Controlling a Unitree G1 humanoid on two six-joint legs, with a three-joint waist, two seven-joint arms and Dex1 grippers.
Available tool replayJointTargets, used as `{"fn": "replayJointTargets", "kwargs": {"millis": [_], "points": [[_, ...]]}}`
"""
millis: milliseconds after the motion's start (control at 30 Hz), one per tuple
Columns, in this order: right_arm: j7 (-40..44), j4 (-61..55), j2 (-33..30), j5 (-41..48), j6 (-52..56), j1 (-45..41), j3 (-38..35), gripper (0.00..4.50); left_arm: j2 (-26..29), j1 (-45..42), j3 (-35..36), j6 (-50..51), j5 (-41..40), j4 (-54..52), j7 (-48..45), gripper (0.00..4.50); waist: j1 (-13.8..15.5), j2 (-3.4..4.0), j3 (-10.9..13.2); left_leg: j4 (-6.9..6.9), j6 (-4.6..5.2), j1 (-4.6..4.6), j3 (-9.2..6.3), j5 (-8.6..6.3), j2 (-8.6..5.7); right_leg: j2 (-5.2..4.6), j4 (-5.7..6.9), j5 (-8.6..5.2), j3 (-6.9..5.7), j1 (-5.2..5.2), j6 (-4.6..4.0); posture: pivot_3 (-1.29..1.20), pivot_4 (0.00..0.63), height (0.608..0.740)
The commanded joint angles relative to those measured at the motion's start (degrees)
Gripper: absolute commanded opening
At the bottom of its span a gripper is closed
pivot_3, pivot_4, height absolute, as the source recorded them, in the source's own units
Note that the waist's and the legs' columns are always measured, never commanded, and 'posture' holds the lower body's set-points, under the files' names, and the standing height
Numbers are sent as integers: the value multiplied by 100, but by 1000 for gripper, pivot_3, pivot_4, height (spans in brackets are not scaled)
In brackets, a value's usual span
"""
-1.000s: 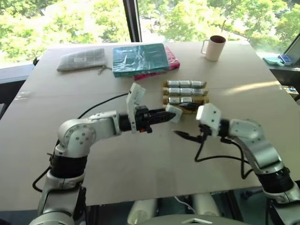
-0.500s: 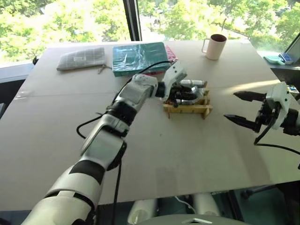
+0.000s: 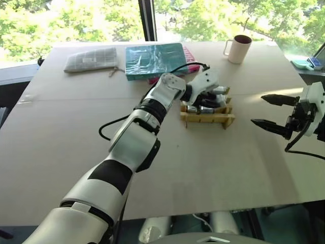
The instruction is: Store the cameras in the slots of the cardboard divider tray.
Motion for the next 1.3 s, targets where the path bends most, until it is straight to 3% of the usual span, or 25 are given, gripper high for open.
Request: {"fn": "replayJointTargets", "kwargs": {"millis": [33,400,1033,1167,1267,1300], "points": [[-175,211,-36,116,67,-379,-272,4500,-162,-251,284,-61,104,8,111,793,-3,1,0,1,2,0,1,-1,-2,-1,1,2,1,0,2,0,150,740],[474,752,-211,-244,-240,-766,104,4500,-342,-195,440,-1,531,67,82,793,-11,2,-1,5,3,-5,3,-1,-2,4,1,4,2,-1,4,0,150,740],[403,173,-506,-81,-43,410,-679,4500,-464,-237,90,-60,1587,241,522,793,-29,11,-7,21,3,4,10,-2,2,5,18,5,12,1,5,0,150,740],[339,17,-500,-20,13,503,-737,4500,-471,-526,754,76,890,-44,76,2560,-20,11,-7,22,3,1,10,-2,1,4,17,5,11,0,5,0,150,740],[214,-139,-425,-8,22,633,-827,4500,-307,-765,1442,906,54,-613,-779,3963,-3,10,-6,33,4,-12,1,-2,1,3,16,4,1,-4,5,0,150,740],[114,-217,-355,-25,0,703,-858,4500,-133,-743,1687,1397,-294,-1060,-999,3963,-7,10,-6,36,6,-13,2,-4,1,2,15,4,0,-3,5,0,150,740]]}}
